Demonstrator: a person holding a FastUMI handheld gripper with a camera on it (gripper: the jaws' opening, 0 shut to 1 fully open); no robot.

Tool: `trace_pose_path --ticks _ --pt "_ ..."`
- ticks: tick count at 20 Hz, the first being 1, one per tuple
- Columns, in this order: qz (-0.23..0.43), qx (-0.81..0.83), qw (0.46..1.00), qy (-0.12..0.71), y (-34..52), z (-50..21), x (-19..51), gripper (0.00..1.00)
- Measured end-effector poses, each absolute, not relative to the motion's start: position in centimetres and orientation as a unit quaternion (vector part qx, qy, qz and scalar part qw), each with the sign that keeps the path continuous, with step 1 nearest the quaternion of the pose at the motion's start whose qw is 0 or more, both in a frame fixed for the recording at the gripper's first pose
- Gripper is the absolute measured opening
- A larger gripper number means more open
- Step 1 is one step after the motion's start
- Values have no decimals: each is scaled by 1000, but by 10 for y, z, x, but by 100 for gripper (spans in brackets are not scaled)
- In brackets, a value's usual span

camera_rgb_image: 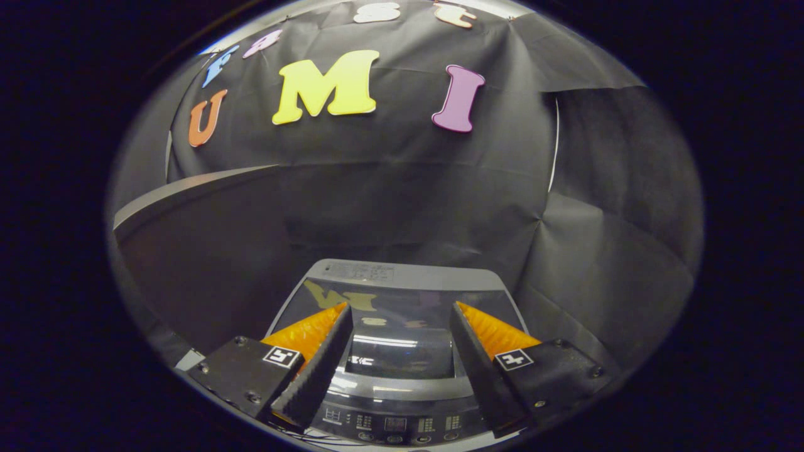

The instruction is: Put the clothes into the washing machine and then close the washing machine lid.

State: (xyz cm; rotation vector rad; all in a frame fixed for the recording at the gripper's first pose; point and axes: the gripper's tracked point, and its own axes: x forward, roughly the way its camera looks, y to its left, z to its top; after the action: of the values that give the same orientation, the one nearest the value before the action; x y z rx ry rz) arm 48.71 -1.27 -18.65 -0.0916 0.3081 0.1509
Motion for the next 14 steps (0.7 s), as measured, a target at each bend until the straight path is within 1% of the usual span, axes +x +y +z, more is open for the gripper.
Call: trace_pose_path --ticks 4,10,14 --pt "66 -44 985 151 -21 -200 418 98" --pt "16 -32 993 117 -43 -187 265 98" --pt "-9 -24 995 97 -46 -171 167 99"
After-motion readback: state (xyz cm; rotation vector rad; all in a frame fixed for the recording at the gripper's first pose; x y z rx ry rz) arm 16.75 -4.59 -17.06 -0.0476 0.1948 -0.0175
